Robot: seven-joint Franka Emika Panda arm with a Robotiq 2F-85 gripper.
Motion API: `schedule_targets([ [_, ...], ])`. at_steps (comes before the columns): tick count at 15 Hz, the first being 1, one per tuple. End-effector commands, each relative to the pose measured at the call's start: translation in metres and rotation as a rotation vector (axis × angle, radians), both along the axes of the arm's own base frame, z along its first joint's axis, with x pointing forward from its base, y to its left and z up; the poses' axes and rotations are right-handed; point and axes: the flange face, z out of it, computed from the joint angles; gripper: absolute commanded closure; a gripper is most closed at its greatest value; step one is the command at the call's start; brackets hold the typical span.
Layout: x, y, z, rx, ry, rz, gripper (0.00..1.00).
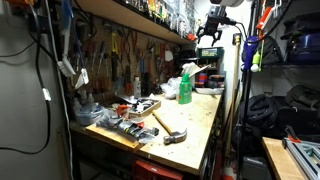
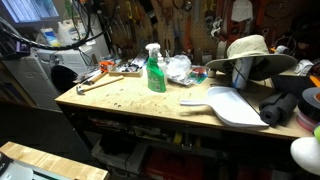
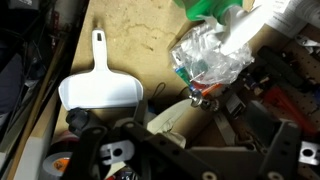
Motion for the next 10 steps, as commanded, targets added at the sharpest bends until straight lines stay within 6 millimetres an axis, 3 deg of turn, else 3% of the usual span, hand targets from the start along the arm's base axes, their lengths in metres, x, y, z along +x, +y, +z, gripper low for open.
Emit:
schedule_targets([
  [1, 0.023, -0.041, -0.026, 0.018, -0.03, -0.159, 0.0],
  [4, 0.032, -0.086, -0.051, 0.04, -0.081, -0.317, 0.0],
  [10, 0.032, -0.17, -0.079, 0.138, -0.215, -0.572, 0.0],
])
